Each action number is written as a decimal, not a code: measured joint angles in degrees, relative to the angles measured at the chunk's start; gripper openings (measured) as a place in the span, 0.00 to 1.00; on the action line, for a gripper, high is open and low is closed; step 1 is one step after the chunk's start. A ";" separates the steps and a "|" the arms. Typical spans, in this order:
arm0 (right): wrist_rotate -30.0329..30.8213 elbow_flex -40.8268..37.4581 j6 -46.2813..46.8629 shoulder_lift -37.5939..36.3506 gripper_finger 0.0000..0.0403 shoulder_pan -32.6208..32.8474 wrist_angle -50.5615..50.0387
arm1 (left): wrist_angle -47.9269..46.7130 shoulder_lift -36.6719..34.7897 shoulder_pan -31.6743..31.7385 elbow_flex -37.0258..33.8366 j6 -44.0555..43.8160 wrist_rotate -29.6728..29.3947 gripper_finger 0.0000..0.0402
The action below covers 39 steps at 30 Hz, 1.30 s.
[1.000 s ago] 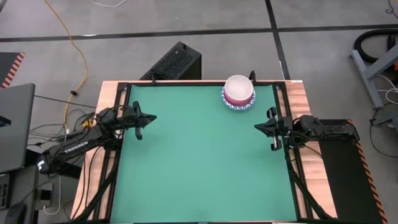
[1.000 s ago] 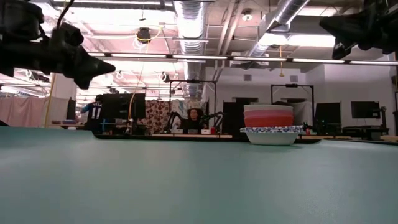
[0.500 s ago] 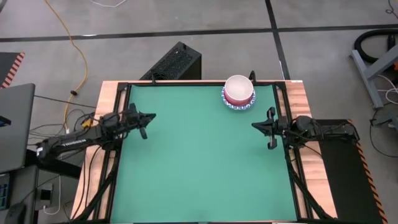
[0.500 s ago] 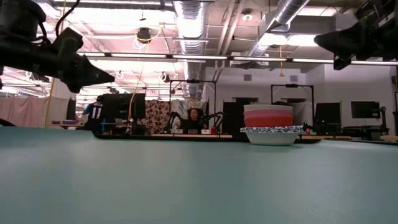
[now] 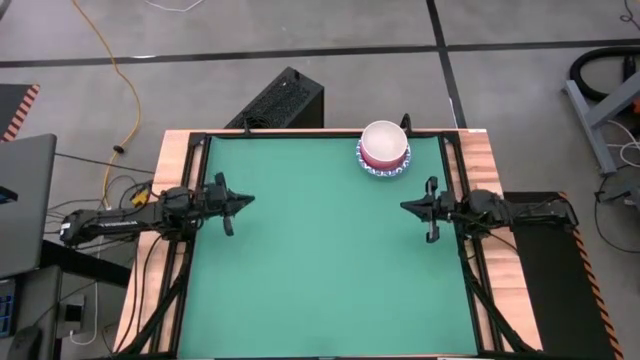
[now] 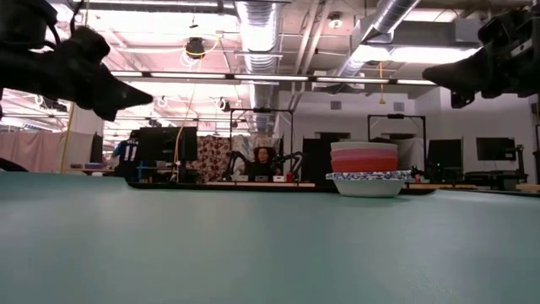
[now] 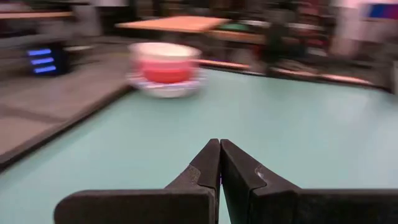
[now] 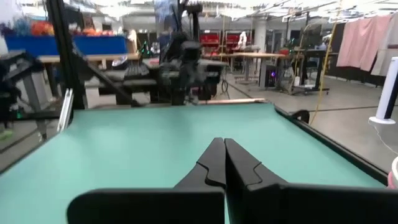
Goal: Nest bowls inside each other by size order
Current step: Return to Home Position
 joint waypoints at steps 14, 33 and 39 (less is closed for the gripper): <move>0.01 -0.04 0.76 -0.31 0.03 0.00 -0.24 | -5.72 -4.80 -2.25 0.28 -2.62 14.98 0.00; 0.01 -0.11 0.92 -0.15 0.03 0.00 -0.99 | -8.29 -9.31 -2.23 1.22 -1.57 17.86 0.00; 0.01 -0.13 0.78 -0.15 0.07 0.00 -0.98 | -8.30 -9.31 -2.23 1.22 -1.53 16.95 0.00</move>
